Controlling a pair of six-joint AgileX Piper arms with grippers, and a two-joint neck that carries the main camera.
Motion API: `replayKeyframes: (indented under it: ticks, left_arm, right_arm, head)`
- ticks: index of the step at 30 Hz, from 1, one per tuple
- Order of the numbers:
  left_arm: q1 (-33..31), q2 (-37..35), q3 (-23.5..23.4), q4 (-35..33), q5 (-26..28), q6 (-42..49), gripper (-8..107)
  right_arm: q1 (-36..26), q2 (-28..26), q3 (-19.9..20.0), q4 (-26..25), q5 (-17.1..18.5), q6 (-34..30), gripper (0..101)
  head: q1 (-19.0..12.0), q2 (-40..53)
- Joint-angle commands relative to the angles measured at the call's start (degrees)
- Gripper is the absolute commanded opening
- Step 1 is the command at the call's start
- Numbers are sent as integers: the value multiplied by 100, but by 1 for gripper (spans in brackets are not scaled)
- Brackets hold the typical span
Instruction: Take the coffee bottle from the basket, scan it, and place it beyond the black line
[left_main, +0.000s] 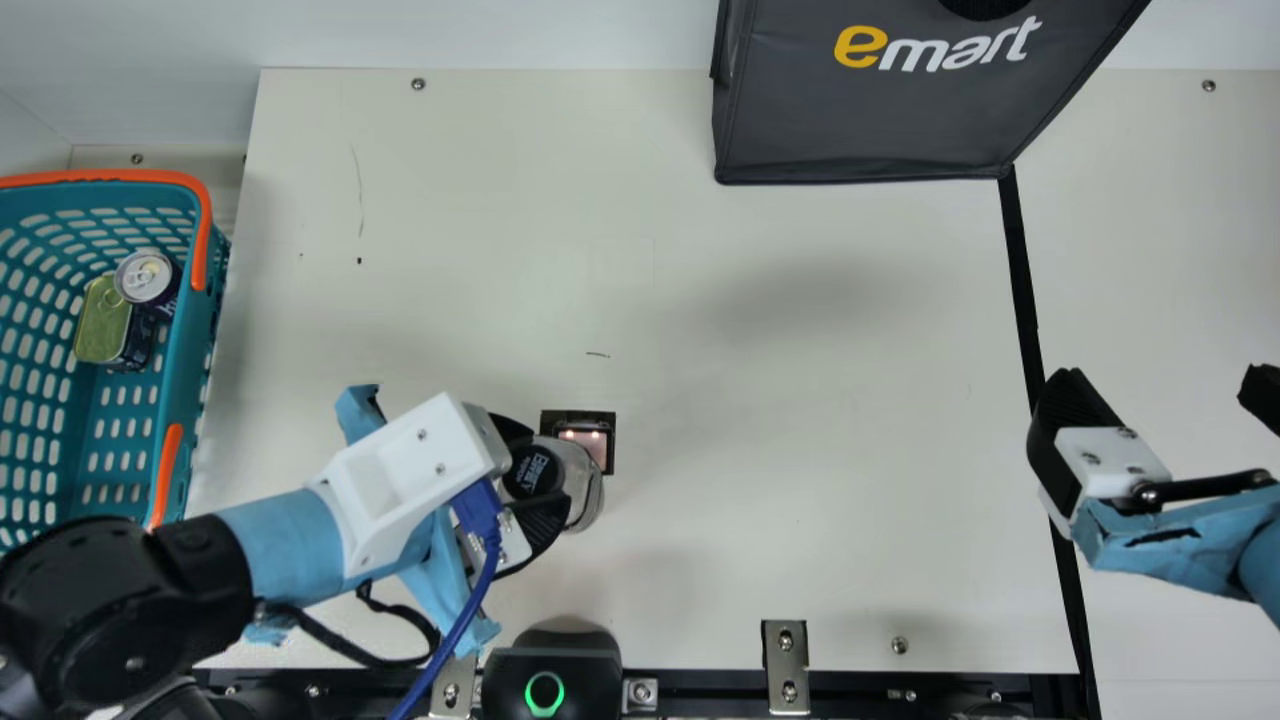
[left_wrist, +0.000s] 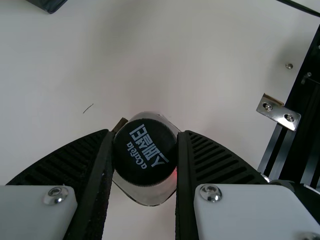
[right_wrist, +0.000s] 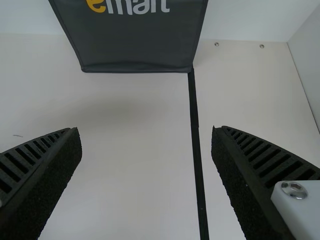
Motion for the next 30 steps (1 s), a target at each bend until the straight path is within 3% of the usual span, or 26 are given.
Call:
replayKeyframes:
  ticks: [1,15,30]
  left_arm:
    - [77,33,-29,-87,12,170,10]
    - [421,372,-263,-406,-65,814,10]
    - [353,911,-686,-380,-421,837,10]
  right_arm:
    - [0,0,0,0,0,0,91]
    - [0,0,0,0,-8,0,91]
    - [0,0,0,0,-8,0,91]
  head:
    - [-157,9]
    - [-157,9]
    - [-157,9]
